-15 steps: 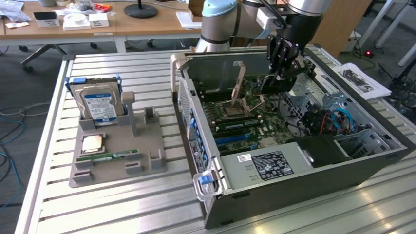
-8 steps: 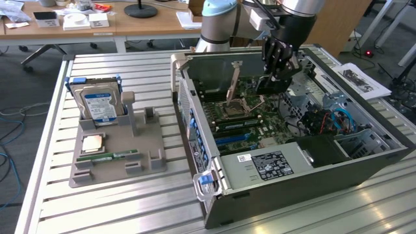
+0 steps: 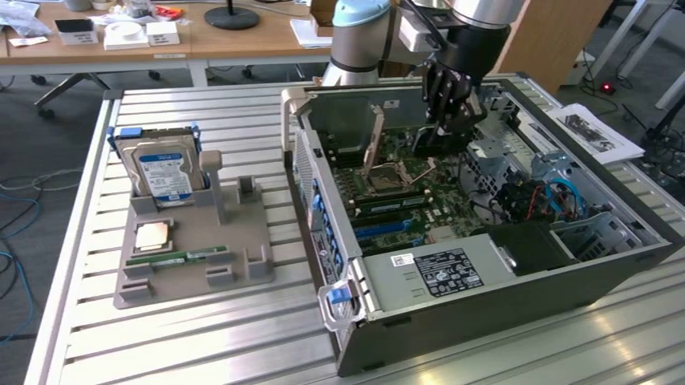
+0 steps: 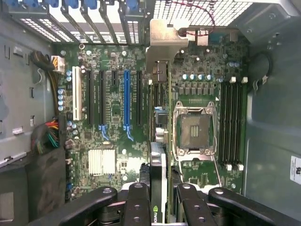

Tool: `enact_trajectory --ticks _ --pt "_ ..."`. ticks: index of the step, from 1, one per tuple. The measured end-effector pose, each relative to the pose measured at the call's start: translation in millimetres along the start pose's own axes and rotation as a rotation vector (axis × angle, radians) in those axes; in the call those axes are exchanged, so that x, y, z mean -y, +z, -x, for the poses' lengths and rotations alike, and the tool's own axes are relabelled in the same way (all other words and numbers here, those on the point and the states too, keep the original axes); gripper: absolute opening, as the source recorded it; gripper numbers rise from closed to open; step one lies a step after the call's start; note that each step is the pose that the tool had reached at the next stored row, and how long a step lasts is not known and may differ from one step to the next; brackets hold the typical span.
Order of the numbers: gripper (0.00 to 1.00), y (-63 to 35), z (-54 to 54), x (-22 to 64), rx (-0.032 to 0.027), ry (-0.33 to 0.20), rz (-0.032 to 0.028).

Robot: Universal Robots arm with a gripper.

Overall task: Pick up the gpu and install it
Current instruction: 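Insert the gpu into the slot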

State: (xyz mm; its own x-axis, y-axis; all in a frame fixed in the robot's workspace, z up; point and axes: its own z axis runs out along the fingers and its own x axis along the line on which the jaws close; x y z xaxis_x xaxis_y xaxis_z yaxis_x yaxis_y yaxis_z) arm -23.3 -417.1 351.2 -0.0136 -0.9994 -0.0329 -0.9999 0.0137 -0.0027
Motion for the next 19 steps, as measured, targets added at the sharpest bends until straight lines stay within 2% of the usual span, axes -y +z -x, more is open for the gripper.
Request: enact_trajectory --ticks 14,19 --pt "0.27 -0.7 -22.1 -1.4 0.0 0.0 0.0" --pt "0.27 1.3 -24.6 -3.9 -0.0001 0.0 -0.0003"
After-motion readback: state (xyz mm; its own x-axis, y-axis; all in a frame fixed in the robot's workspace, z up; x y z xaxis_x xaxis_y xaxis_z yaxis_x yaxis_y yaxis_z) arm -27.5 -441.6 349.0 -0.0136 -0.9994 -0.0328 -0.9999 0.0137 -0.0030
